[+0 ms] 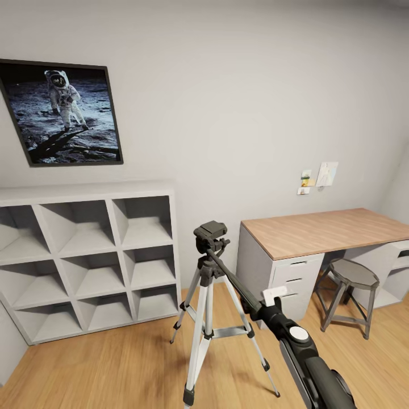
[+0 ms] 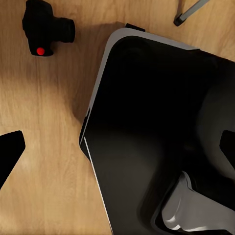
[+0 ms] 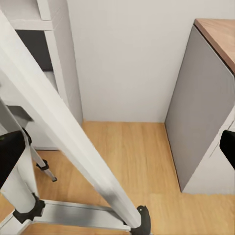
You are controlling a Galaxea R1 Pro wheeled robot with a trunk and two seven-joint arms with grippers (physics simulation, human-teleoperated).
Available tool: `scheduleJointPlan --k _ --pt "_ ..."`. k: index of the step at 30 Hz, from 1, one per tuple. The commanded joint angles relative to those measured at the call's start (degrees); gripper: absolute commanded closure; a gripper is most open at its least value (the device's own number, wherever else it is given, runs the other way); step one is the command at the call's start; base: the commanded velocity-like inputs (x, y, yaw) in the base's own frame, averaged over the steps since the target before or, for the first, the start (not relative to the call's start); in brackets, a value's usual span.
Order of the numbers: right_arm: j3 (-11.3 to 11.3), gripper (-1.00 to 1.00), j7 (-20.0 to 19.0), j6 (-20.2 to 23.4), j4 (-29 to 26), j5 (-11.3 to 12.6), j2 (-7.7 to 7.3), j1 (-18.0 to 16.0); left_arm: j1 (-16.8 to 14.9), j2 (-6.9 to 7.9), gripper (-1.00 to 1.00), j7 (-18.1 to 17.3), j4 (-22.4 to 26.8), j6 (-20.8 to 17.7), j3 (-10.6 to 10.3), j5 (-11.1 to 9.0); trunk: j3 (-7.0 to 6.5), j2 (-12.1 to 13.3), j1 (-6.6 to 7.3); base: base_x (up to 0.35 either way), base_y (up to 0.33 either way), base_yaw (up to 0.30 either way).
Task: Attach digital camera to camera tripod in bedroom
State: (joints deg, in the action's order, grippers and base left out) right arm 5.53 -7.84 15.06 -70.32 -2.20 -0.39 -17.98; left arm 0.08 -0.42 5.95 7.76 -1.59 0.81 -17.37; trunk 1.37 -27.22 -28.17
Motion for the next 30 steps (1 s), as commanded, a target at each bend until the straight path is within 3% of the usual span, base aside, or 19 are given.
scheduleJointPlan --k 1,12,19,30 --pt "0.05 -1.0 -0.31 0.32 -0.09 -0.24 -0.02 -0.04 0.01 -0.02 -1.0 0.2 0.15 -0.17 0.04 -0.29 0.12 -0.11 -0.03 0.0 0.0 0.0" --pt "2.1 -1.0 -1.52 -0.2 0.01 -0.27 0.47 -0.26 0.01 -0.02 -1.0 0.2 0.15 -0.17 0.02 -0.29 0.12 -0.11 -0.03 0.0 0.0 0.0" --pt "2.88 -1.0 -1.35 -0.4 2.34 -0.64 4.11 -2.33 0.01 -0.02 -1.0 0.2 0.15 -0.17 -0.01 -0.29 0.12 -0.11 -0.03 0.0 0.0 0.0" --pt "2.99 -1.0 -1.3 -1.36 5.65 -2.08 5.48 -3.65 0.01 -0.02 -1.0 0.2 0.15 -0.17 -0.02 -0.29 0.12 -0.11 -0.03 0.0 0.0 0.0"
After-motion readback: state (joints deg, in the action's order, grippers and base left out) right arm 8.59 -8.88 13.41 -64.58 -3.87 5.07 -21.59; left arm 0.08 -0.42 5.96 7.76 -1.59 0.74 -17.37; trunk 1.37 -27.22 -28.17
